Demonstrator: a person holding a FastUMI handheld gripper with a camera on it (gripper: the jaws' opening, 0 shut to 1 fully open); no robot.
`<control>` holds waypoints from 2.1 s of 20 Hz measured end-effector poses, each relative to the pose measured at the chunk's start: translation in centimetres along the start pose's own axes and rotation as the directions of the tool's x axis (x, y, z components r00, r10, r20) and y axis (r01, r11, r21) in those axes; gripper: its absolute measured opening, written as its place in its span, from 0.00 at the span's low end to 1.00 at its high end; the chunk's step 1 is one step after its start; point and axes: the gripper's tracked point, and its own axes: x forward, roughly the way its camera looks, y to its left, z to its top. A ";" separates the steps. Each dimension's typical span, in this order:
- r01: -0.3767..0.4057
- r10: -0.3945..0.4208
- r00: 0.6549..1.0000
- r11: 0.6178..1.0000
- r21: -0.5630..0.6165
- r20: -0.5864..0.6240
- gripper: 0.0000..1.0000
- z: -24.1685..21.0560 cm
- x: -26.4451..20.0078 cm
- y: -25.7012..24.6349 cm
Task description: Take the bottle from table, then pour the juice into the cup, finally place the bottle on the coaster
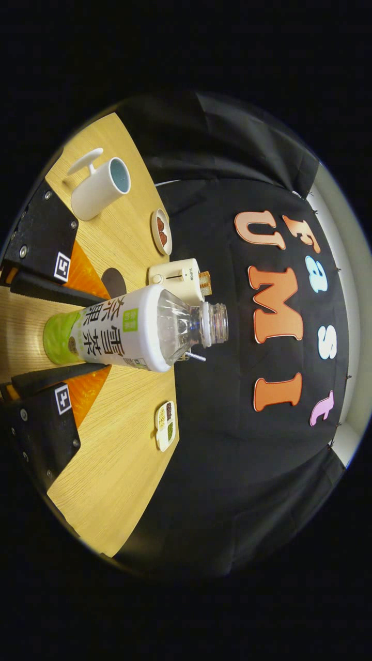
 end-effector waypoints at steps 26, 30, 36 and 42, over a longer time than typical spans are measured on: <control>0.158 0.029 0.974 0.620 -0.769 0.223 0.57 4.7 1.3 7.9; 0.193 0.026 0.970 0.524 -0.830 0.241 0.57 4.9 1.9 7.9; 0.248 0.054 0.957 0.358 -0.900 0.285 0.57 4.8 2.3 8.9; 0.322 0.091 0.934 0.207 -0.924 0.346 0.57 4.8 2.4 9.5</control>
